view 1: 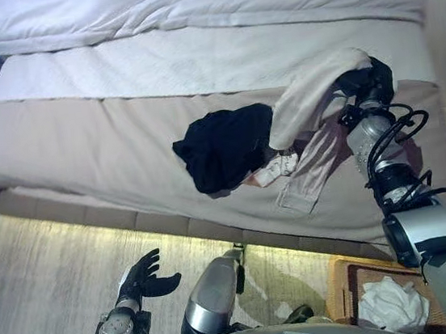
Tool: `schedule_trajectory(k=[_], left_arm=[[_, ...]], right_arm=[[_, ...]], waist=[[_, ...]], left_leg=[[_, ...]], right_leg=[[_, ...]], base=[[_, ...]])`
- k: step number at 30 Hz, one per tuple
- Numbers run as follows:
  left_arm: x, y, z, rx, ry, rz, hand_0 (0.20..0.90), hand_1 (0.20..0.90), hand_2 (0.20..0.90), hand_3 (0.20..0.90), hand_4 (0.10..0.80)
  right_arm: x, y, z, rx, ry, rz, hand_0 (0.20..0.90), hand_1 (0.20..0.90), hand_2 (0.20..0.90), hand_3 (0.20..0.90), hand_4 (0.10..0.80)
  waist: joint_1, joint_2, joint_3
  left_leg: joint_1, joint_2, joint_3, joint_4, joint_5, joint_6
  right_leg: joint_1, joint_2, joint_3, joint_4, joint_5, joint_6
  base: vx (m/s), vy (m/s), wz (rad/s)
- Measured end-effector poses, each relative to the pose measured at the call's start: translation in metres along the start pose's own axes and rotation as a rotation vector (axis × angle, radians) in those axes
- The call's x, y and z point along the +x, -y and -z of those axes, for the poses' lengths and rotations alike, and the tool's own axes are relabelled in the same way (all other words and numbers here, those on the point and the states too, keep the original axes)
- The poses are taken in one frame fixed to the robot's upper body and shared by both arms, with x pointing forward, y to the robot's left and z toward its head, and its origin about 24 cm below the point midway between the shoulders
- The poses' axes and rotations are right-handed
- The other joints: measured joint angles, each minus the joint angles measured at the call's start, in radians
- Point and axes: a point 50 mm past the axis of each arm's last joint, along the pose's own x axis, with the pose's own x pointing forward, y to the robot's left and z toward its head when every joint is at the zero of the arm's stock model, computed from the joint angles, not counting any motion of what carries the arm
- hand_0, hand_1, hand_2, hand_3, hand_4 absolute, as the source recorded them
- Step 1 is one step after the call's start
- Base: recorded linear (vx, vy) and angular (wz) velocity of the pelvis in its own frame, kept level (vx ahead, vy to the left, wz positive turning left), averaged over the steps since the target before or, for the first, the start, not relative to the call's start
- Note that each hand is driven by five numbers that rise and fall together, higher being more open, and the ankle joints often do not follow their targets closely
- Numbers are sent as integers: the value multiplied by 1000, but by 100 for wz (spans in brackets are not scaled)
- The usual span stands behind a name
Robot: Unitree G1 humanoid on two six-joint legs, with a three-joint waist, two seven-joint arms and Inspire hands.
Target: Pick up the clothes from the bed and place them into the basket
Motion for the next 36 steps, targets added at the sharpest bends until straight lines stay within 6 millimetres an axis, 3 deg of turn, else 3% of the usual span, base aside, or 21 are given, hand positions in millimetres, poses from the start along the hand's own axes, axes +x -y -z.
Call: schedule_trajectory(k=[6, 10, 16, 25, 29, 30, 31, 33, 34, 36], left_arm=[[-4, 1, 12, 21, -49, -13, 900, 900, 900, 900, 800], [-10, 6, 26, 25, -106, -1, 900, 900, 900, 900, 800], [-15, 8, 36, 47, -157, 2, 900, 900, 900, 900, 800], [-6, 11, 22, 97, -131, 34, 900, 900, 900, 900, 800], [-5, 14, 21, 129, -131, 57, 900, 900, 900, 900, 800], [-6, 15, 23, 128, -137, 61, 900, 900, 900, 900, 800], [-7, 15, 26, 123, -146, 60, 900, 900, 900, 900, 800], [-11, 17, 33, 100, -169, 57, 900, 900, 900, 900, 800], [-12, 20, 34, 89, -169, 59, 900, 900, 900, 900, 800], [-13, 22, 36, 83, -175, 63, 900, 900, 900, 900, 800]], right_arm=[[-13, 6, -7, 23, 76, 41, 300, 300, 300, 200, 100], [-21, 13, -10, 31, 112, 81, 300, 300, 300, 200, 100], [-42, 36, -23, 52, 201, 129, 300, 300, 300, 200, 100], [-69, 92, 7, -35, 111, 278, 300, 300, 300, 200, 100], [-76, 105, 18, -47, 42, 279, 300, 300, 300, 200, 100], [-77, 105, 20, -47, 26, 269, 300, 300, 300, 200, 100], [-78, 103, 23, -37, 10, 251, 300, 300, 300, 200, 100], [-79, 95, 29, -34, -17, 195, 300, 300, 300, 200, 100], [-80, 93, 30, -42, -21, 180, 300, 300, 300, 200, 100], [-82, 89, 34, -43, -33, 180, 300, 300, 300, 200, 100]], waist=[[-52, -25, -75], [-98, -37, -114], [-181, -44, -136], [-291, -52, -144], [-319, -52, -144], [-322, -53, -143], [-315, -58, -143], [-281, -65, -144], [-282, -57, -146], [-284, -45, -148]], left_leg=[[20, 41, 32, -17, 34, -6], [38, 53, 51, -20, 45, 6], [105, 56, 101, -92, 117, 75], [167, 78, 154, -114, 127, 78], [188, 92, 160, -114, 127, 78], [196, 94, 149, -112, 126, 73], [204, 94, 80, -98, 116, 50], [204, 89, -173, -57, 90, 68], [219, 91, -185, -66, 65, 53], [253, 111, -147, -92, 40, 16]], right_leg=[[60, 73, 23, -188, 1, -5], [66, 83, 49, -204, 4, -8], [73, 91, 97, -200, 12, 2], [82, 103, 158, -200, 12, 1], [80, 117, 189, -202, 12, 1], [77, 119, 209, -204, 12, 1], [63, 119, 240, -197, 15, -4], [24, 117, 338, -200, 48, -51], [9, 123, 371, -199, 59, -57], [1, 136, 406, -201, 59, -55]], base=[[-77, -109, -33], [-34, -36, -26], [-20, -71, -26], [-24, -91, -23], [42, -84, -27], [109, -80, -63], [62, -66, -99], [10, -21, -134], [12, 16, -102], [0, 23, -75]])
